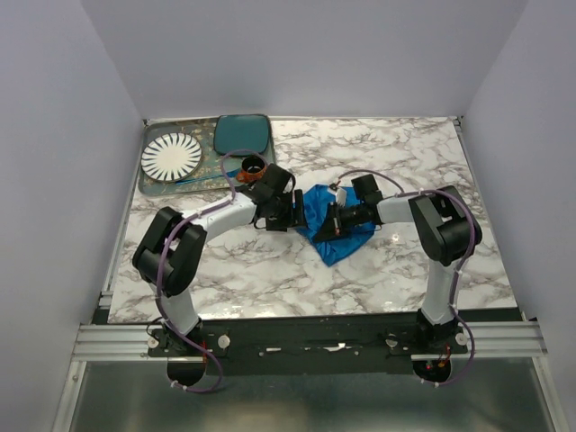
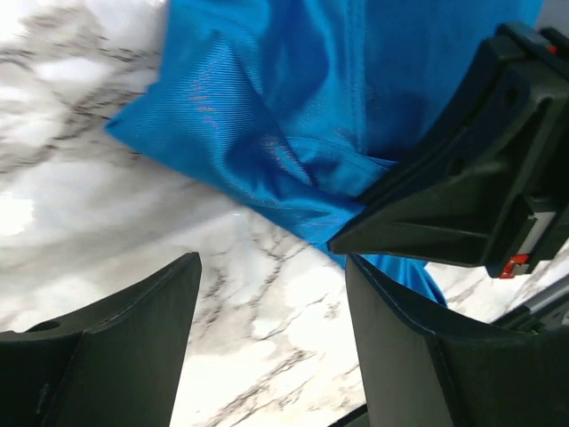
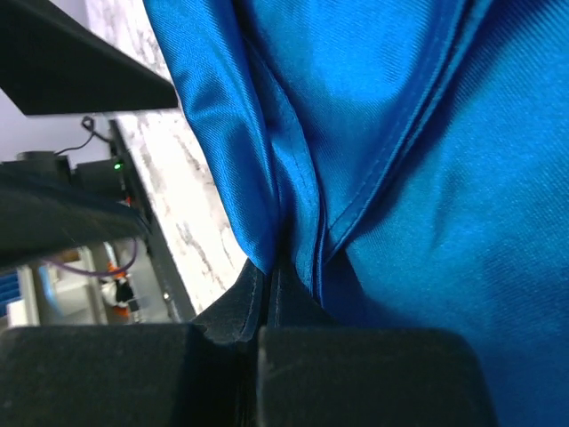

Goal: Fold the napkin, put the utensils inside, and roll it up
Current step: Roll the napkin with the utensil

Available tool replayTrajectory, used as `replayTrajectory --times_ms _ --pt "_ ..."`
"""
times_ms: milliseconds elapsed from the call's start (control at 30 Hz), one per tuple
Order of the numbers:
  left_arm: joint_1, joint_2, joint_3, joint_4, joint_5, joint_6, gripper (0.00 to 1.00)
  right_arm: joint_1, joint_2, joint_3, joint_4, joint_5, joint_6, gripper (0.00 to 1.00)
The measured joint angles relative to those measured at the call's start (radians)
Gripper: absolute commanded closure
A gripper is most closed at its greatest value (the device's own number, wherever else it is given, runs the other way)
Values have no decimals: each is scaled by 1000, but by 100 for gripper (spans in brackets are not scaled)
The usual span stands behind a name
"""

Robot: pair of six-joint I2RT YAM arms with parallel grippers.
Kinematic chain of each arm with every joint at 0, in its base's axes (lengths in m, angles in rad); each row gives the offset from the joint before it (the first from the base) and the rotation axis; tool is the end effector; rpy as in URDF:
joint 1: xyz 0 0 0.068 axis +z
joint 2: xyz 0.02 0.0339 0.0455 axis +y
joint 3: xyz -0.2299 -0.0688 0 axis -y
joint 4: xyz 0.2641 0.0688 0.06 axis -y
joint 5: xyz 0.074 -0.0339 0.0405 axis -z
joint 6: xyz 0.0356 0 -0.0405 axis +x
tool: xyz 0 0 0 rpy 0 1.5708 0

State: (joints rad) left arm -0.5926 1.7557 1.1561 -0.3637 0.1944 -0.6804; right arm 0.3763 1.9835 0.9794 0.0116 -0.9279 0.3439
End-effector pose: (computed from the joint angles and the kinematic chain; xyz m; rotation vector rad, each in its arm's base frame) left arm 0.3083 -0.2159 0.1505 -0.0357 2.6784 -0.7088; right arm 0.3213 0.1576 0.0537 -0.4212 2.5460 1.4628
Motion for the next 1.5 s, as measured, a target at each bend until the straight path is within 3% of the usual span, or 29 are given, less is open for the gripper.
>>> replayTrajectory --times_ms 500,800,900,1200,1233,1367,1500 --pt "-16 43 -111 217 10 -249 28 -26 42 -21 58 -114 55 99" --pt "-16 93 -72 224 -12 -373 44 -33 45 -55 131 -134 111 99" --pt "-17 115 -38 196 -34 -394 55 -36 45 -55 135 -133 113 100" --pt "-39 146 26 126 -119 -339 67 -38 45 -47 116 -129 85 99" --pt "-41 146 26 124 -128 -331 68 -38 44 -42 101 -124 74 98" --pt "-51 146 26 126 -153 -308 69 -37 23 -29 41 -90 35 75" --pt "-60 147 26 137 -159 -303 69 -20 -39 -19 -63 3 -11 63"
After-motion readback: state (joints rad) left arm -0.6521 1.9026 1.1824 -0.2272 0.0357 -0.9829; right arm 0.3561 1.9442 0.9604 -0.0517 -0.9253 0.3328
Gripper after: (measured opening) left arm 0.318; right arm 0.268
